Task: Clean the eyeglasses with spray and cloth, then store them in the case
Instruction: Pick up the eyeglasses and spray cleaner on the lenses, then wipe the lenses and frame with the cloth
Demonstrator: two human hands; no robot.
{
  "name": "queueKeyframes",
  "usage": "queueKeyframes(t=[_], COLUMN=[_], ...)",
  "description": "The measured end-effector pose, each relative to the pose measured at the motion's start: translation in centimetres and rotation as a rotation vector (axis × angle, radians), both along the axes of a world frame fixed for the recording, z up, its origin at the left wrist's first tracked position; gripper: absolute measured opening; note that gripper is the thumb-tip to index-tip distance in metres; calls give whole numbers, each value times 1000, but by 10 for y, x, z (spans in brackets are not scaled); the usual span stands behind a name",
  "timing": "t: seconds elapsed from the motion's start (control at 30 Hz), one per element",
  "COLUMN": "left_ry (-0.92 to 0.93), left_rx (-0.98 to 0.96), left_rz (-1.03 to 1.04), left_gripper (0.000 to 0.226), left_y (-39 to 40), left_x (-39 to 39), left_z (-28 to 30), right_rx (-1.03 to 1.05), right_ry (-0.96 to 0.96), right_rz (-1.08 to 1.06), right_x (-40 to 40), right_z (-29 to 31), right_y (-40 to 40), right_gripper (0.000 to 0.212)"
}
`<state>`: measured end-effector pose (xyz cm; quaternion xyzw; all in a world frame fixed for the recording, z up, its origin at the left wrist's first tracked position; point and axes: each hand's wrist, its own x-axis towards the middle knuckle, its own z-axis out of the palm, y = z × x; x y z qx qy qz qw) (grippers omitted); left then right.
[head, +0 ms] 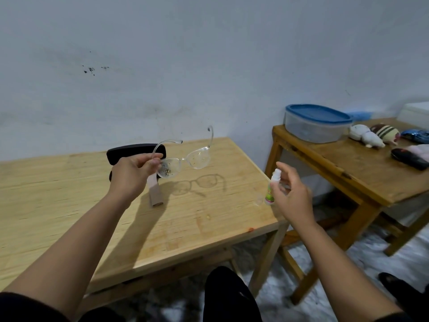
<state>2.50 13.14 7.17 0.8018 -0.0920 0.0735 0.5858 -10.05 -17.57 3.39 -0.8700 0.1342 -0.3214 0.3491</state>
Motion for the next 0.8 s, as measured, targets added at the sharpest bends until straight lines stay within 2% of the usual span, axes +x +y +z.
queueKeyframes(t=[0.13, 0.4, 0.57, 0.8], left_ry=[-2, -31, -49, -27], left_rx=[-5, -19, 16, 45], left_rz=[0, 49, 127, 246], left_gripper=[15, 13, 14, 15], left_y=[1, 20, 46, 103], left_x=[0, -1, -4, -19], left_z=[3, 11, 16, 17], right_rx=[-158, -441, -513, -528], right_ry=[77, 198, 284, 298], right_rz=[-15, 106, 198, 379], right_x=[3, 41, 78, 125], right_z=[10, 52, 38, 9], right_y=[6, 49, 79, 143], right_gripper=[54, 43, 50, 49])
